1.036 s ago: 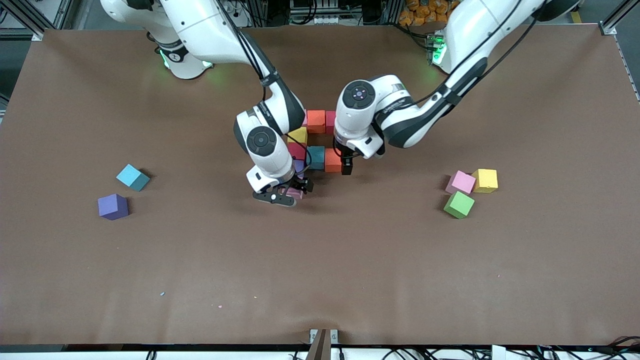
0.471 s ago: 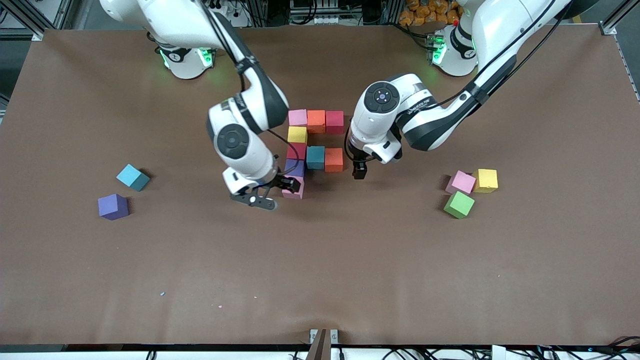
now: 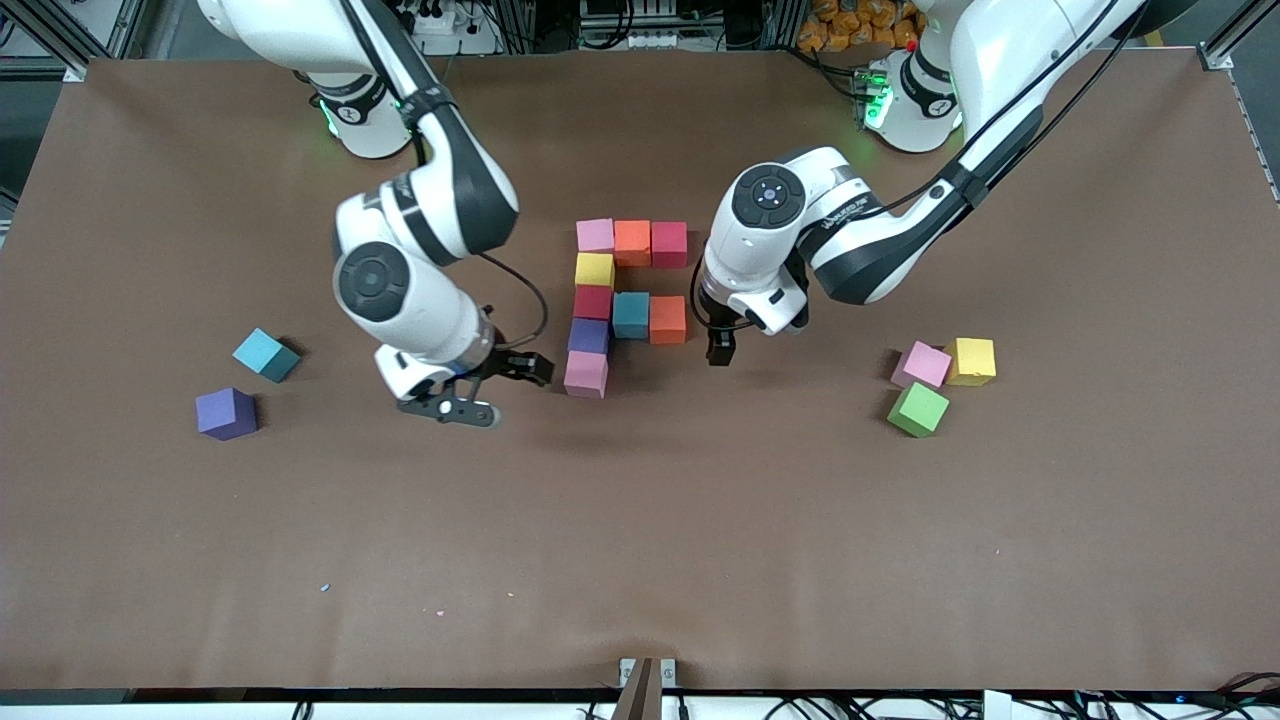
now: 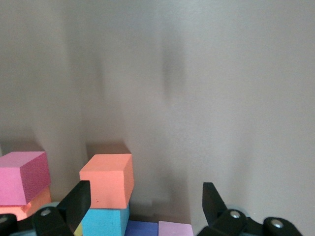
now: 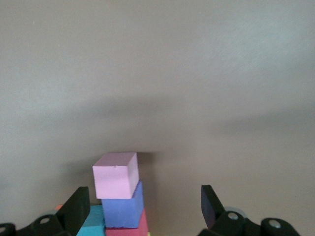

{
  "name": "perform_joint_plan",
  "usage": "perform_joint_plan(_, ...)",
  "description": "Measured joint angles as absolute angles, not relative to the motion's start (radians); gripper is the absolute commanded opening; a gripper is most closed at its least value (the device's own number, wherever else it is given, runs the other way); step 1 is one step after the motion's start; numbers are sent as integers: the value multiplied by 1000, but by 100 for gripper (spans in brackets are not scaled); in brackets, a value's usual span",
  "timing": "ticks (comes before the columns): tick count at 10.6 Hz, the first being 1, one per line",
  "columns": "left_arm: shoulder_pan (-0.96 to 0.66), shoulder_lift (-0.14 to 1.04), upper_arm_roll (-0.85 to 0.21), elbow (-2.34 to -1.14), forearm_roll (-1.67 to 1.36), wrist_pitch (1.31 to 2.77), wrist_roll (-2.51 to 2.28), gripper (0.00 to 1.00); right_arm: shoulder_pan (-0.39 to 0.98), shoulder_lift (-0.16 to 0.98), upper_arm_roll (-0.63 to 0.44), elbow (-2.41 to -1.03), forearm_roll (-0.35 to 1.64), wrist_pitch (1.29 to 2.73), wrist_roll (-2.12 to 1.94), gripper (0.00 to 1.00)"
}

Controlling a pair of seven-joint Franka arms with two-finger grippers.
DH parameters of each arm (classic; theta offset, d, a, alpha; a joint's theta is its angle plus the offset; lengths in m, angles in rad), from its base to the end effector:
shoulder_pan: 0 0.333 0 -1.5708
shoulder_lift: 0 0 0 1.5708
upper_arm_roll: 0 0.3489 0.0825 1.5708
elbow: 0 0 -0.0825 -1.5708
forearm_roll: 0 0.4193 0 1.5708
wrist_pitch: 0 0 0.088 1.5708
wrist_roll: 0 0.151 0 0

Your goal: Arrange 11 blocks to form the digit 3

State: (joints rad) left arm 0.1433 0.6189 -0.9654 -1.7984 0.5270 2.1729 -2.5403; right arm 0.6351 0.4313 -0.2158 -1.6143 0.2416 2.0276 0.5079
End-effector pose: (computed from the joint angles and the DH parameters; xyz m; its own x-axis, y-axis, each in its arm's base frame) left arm 0.5314 -0.4410 0.2932 0.0454 0.9951 -0.0875 0.9990 -0.0457 -0.0014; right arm 0.6393 0.3273 0.3513 0.9825 -0.1722 -0.0709 -0.1790 -0.9783 -0.1047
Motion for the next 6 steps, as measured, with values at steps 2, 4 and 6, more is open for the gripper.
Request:
perform_joint_plan(2,162,619,-965,-1792,530,2172,-2464,100,606,396,-216,-1614,217,1991,444,100)
perform_joint_plan(4,182,619,-963,-1774,532,2171,-2381,100,556,355,-206,-1609,203,1935,353,100)
perform_joint_plan(6,196,619,-963,-1748,534,2148,-2261,100,425,286,-146,-1599,169,1863,216,100)
